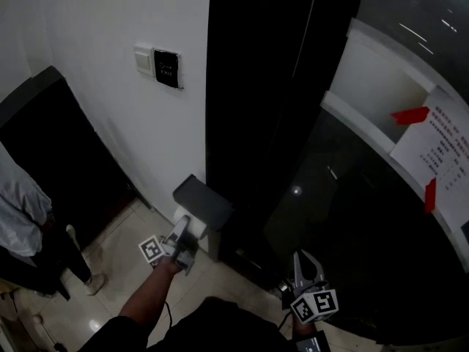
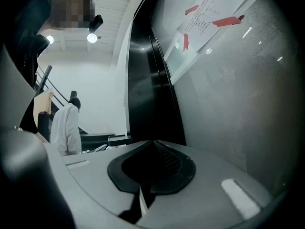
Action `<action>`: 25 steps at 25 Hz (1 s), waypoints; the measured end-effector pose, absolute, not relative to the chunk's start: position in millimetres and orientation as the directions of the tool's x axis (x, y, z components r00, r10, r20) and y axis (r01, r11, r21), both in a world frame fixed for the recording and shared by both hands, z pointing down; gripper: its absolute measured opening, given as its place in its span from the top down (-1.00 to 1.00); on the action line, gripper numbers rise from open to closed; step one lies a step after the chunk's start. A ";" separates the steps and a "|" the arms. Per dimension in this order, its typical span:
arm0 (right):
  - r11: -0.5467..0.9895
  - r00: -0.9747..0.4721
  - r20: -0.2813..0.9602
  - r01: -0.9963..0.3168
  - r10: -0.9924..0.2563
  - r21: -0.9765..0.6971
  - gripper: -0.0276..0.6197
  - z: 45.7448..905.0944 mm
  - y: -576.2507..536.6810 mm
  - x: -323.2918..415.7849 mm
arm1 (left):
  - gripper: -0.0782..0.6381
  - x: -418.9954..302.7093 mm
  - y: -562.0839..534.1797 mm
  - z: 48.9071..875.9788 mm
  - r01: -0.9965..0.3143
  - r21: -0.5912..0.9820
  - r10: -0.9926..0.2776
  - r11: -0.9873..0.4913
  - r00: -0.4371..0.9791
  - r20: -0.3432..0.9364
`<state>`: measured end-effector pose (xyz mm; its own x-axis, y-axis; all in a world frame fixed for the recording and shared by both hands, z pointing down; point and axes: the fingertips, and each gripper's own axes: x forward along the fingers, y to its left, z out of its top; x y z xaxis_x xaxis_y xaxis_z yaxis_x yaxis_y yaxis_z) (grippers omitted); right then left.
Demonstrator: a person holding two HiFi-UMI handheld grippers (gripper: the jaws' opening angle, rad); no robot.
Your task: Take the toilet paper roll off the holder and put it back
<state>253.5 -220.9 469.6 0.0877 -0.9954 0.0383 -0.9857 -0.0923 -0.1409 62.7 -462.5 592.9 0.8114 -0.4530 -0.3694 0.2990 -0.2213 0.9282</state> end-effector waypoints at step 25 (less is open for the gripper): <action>0.107 -0.108 0.008 -0.989 -0.994 -0.100 0.87 467.5 -250.6 200.2 | 0.09 -65.7 -436.1 516.7 -0.465 0.568 -0.620 -0.679 0.778 -0.103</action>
